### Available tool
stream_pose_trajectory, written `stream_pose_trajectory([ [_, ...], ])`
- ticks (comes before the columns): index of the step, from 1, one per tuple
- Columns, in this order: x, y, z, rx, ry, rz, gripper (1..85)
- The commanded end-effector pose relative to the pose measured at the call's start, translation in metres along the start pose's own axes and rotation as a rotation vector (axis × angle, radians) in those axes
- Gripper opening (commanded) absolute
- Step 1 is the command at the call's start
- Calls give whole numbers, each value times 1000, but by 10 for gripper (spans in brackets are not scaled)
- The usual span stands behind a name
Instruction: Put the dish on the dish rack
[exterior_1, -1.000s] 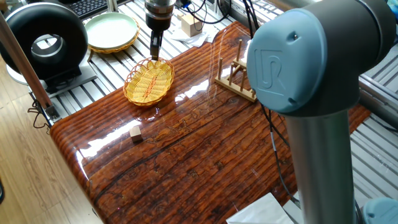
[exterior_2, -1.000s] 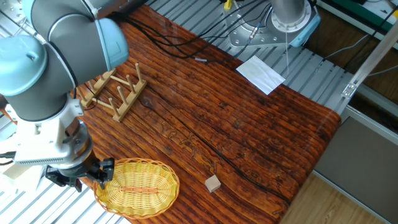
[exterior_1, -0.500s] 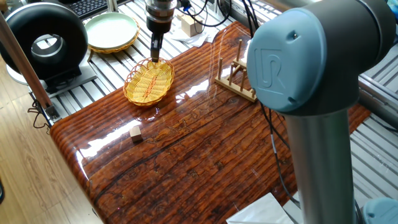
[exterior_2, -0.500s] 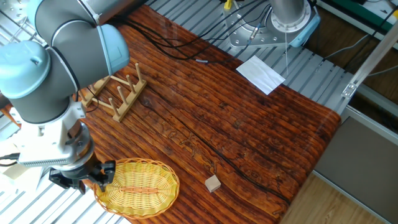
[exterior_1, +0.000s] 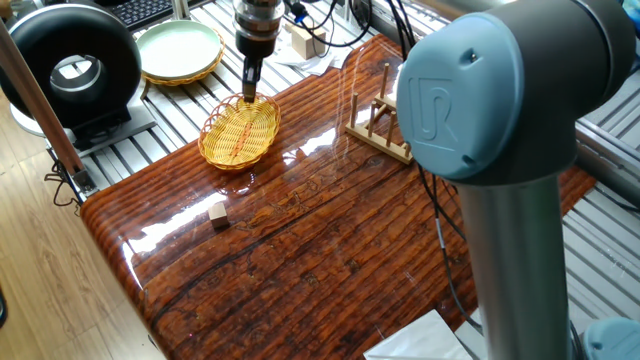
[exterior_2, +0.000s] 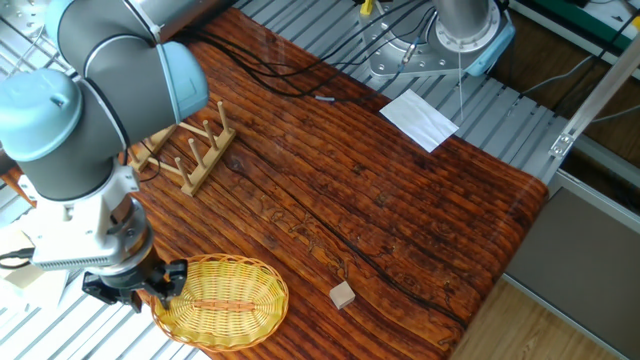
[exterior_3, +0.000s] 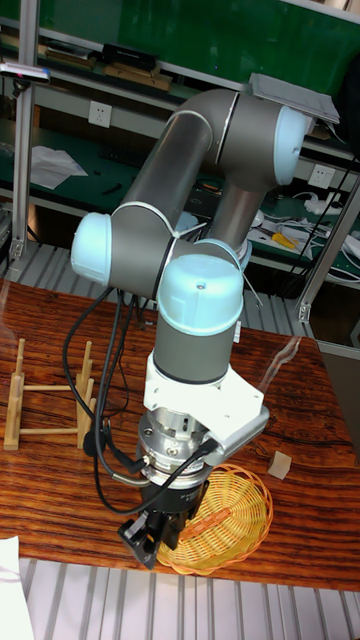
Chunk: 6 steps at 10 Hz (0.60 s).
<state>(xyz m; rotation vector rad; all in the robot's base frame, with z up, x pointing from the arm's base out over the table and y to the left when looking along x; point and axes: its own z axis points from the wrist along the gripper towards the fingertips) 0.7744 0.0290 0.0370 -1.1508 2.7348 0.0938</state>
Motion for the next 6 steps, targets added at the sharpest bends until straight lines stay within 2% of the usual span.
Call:
stream_pose_trajectory([
  [1,-3,2,2,-8,-13,11,383],
  [2,-2,1,2,-7,-9,14,320],
  [4,2,1,2,-2,5,23,43],
  [6,1,5,2,-19,2,29,10],
])
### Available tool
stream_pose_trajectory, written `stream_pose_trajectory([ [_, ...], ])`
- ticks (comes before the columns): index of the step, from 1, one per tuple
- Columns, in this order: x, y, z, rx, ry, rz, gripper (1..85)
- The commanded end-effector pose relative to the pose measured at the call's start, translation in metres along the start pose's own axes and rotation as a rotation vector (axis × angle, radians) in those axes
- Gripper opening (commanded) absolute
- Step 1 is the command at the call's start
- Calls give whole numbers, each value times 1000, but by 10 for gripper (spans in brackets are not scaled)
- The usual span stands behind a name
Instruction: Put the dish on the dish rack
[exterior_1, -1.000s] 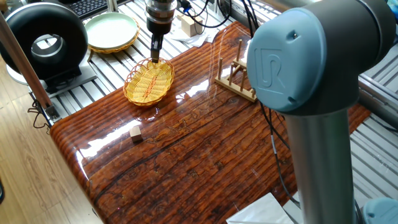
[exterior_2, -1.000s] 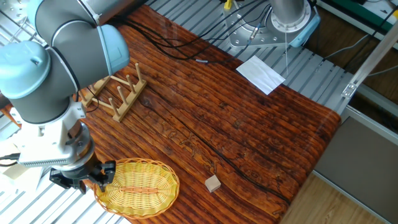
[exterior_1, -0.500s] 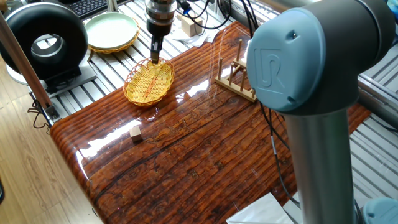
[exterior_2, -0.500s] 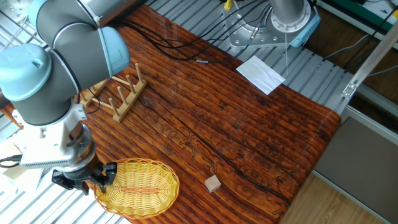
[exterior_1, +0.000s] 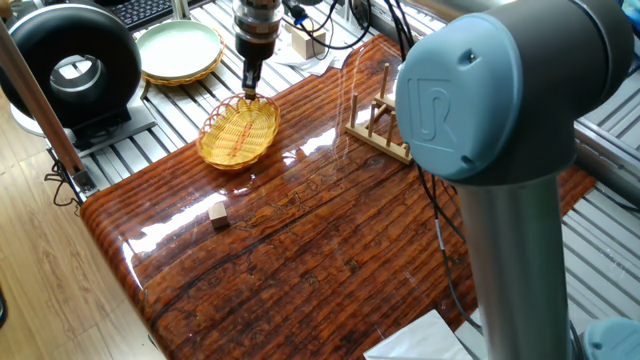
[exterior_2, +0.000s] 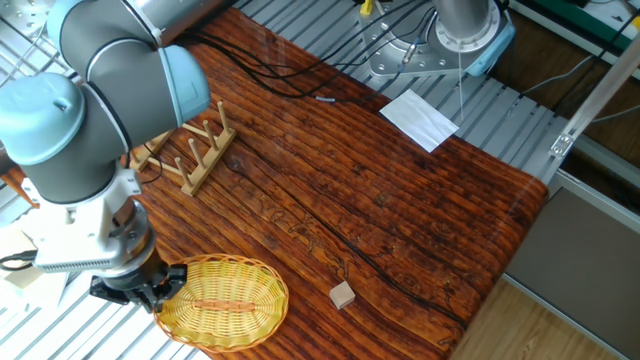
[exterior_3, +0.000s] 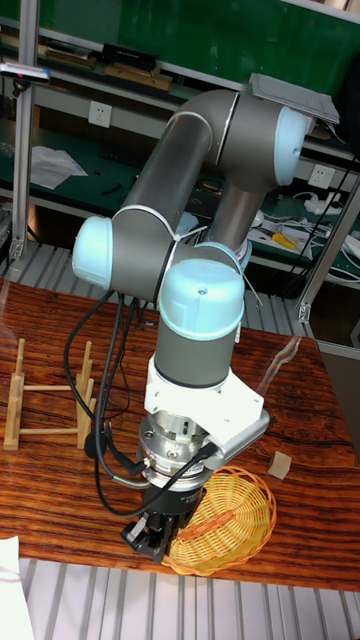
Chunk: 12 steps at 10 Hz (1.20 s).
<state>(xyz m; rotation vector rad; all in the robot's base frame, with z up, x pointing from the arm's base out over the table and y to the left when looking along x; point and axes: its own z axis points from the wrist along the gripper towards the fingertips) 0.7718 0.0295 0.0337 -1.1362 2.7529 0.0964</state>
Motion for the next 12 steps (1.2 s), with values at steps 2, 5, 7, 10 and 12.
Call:
stream_pose_trajectory([
  [2,-3,9,-12,-31,-4,30,10],
  [5,-4,10,-36,-13,19,26,10],
  [7,-4,11,-58,12,46,13,10],
  [10,-1,4,-74,62,65,-31,10],
  [12,11,1,-87,89,100,-67,10],
])
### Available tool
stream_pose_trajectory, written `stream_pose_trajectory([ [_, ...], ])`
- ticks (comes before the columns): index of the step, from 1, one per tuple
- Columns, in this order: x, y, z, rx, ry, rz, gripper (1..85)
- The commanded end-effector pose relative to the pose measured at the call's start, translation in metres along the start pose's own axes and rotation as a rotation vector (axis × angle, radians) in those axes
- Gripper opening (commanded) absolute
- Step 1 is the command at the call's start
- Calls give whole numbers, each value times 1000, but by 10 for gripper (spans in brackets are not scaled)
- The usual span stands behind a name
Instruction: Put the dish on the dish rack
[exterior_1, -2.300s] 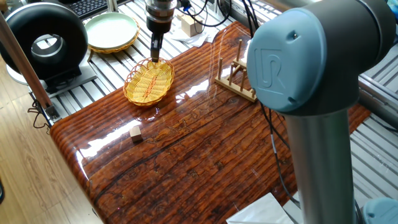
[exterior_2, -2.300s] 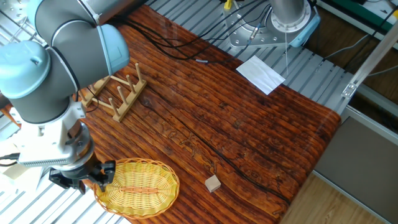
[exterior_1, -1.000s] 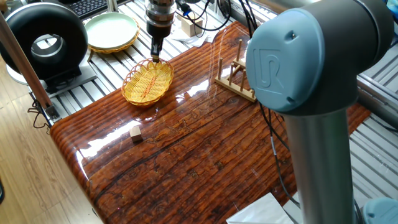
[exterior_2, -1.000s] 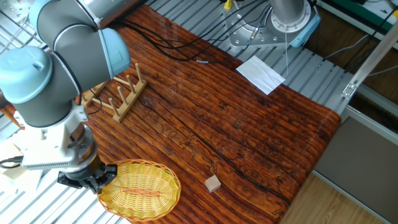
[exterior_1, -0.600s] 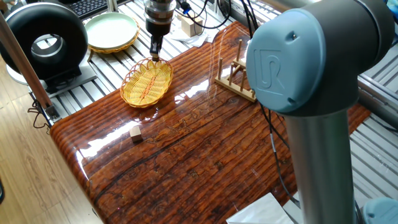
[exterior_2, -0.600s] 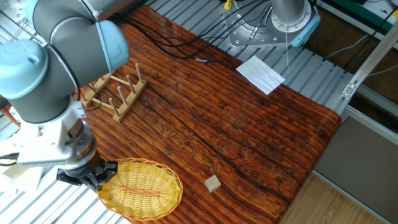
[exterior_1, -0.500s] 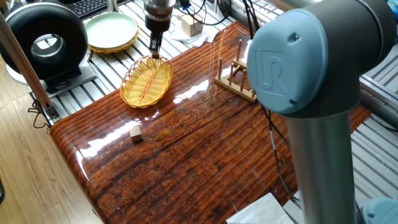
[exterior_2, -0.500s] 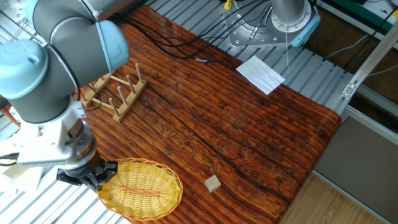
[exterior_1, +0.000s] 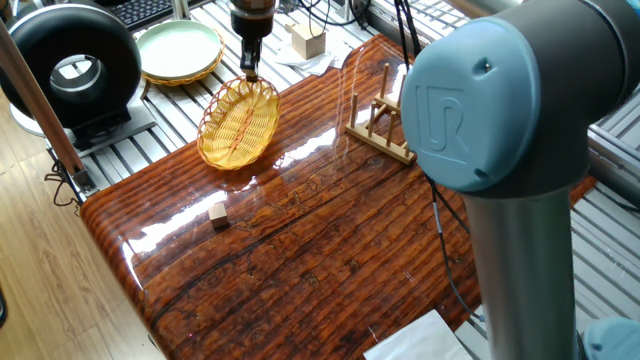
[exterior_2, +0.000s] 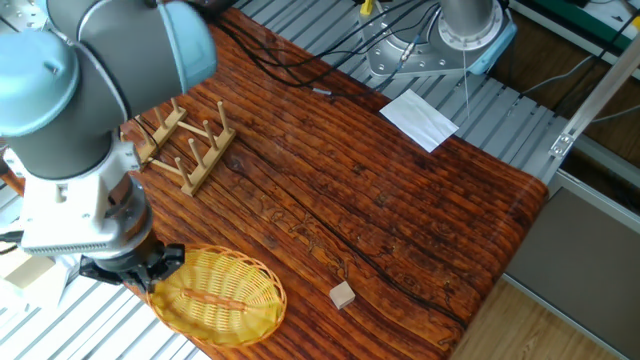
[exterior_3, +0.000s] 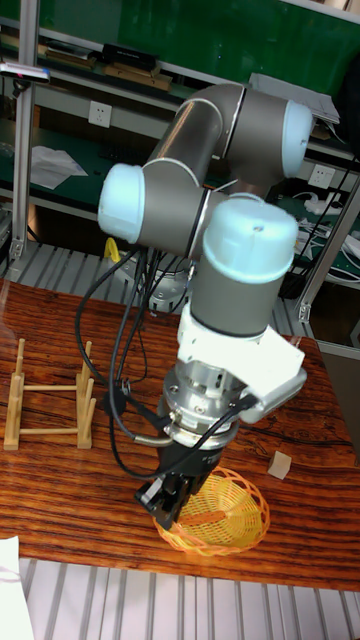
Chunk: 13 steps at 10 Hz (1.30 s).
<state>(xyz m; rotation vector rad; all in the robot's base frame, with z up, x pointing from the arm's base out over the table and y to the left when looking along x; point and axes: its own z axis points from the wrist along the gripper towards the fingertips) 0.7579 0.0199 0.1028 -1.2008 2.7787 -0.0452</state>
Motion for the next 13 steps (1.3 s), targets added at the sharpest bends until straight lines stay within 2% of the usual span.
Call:
stream_pose_trajectory([
  [1,16,-8,-24,60,45,-51,10],
  [3,27,-18,-39,123,75,-89,10],
  [6,41,-18,-60,166,111,-71,10],
  [8,54,-25,-84,247,170,-32,10],
  [11,73,-33,-102,319,240,25,10],
  [12,83,-45,-115,382,281,13,10],
  [13,91,-50,-124,415,316,17,10],
])
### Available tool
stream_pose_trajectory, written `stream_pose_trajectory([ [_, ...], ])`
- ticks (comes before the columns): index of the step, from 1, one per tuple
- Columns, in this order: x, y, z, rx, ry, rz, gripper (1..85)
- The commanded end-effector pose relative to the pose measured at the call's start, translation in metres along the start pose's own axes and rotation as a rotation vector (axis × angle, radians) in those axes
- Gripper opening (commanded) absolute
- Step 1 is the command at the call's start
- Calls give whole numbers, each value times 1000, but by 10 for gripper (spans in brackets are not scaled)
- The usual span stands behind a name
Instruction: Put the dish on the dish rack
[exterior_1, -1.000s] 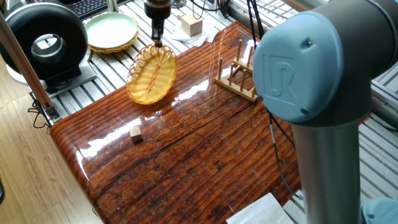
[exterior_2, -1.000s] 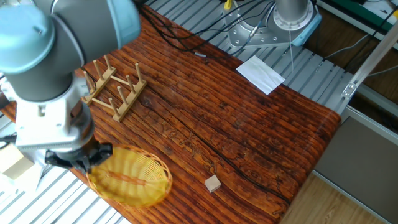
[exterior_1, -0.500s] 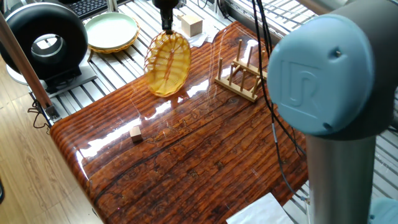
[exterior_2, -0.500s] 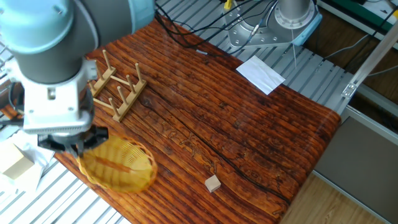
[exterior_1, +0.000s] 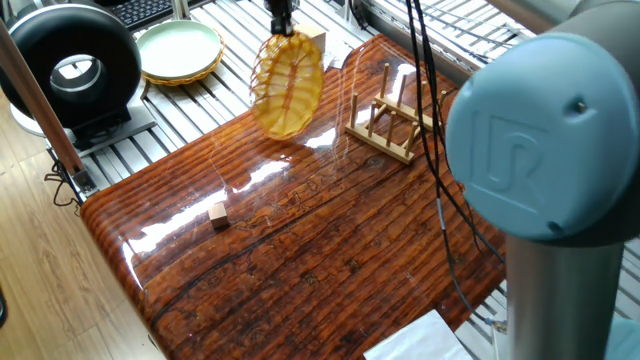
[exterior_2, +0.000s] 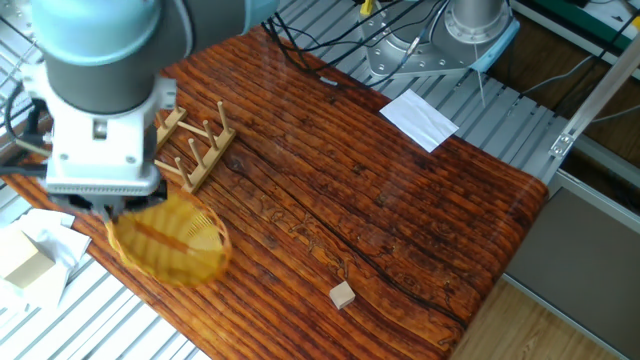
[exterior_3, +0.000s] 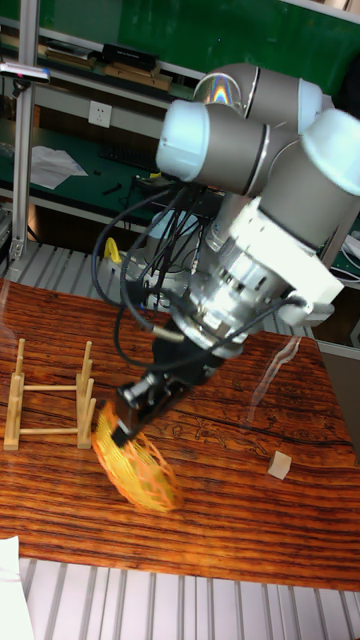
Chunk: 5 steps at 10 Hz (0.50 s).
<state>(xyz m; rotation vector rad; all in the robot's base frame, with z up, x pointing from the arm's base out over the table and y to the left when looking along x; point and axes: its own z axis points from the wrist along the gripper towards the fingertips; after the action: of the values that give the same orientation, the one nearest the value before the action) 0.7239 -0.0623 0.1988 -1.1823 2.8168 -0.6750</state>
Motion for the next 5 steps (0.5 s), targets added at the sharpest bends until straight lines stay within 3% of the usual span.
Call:
stream_pose_trajectory([
  [1,31,-24,-18,113,102,31,10],
  [2,37,-28,-24,135,123,47,10],
  [4,48,-50,-39,240,176,41,10],
  [5,49,-62,-43,288,181,29,10],
])
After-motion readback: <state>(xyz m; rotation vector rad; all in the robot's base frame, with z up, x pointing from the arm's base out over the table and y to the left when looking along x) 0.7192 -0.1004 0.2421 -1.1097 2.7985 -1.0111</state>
